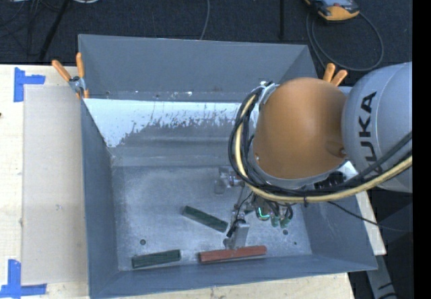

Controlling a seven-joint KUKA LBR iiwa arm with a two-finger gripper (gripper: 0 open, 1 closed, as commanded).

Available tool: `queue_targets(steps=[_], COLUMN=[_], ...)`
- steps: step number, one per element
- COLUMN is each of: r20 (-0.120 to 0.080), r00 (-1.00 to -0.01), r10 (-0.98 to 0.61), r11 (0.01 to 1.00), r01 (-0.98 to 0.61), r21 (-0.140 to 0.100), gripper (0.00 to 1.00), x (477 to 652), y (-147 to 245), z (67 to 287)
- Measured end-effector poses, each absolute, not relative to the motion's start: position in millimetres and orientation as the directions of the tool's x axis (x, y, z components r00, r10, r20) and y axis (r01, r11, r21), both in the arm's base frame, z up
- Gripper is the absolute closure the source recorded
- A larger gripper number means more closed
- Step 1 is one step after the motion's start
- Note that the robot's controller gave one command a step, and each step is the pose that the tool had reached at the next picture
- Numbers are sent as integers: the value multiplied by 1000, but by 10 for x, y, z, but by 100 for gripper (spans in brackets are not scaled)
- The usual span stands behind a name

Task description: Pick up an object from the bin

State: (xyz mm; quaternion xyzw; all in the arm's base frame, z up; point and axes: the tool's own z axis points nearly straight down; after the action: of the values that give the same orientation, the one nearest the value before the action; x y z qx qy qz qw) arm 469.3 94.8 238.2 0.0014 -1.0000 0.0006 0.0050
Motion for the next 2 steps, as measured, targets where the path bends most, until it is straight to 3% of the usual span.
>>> queue_targets(steps=[1,2], r20=[1,-4], r00=[-1000,-998], r10=[1,61], r11=[1000,998], r01=[1,61], r21=[0,1], gripper=[0,0], x=[4709,4871], y=[942,747], z=[2421,1854])
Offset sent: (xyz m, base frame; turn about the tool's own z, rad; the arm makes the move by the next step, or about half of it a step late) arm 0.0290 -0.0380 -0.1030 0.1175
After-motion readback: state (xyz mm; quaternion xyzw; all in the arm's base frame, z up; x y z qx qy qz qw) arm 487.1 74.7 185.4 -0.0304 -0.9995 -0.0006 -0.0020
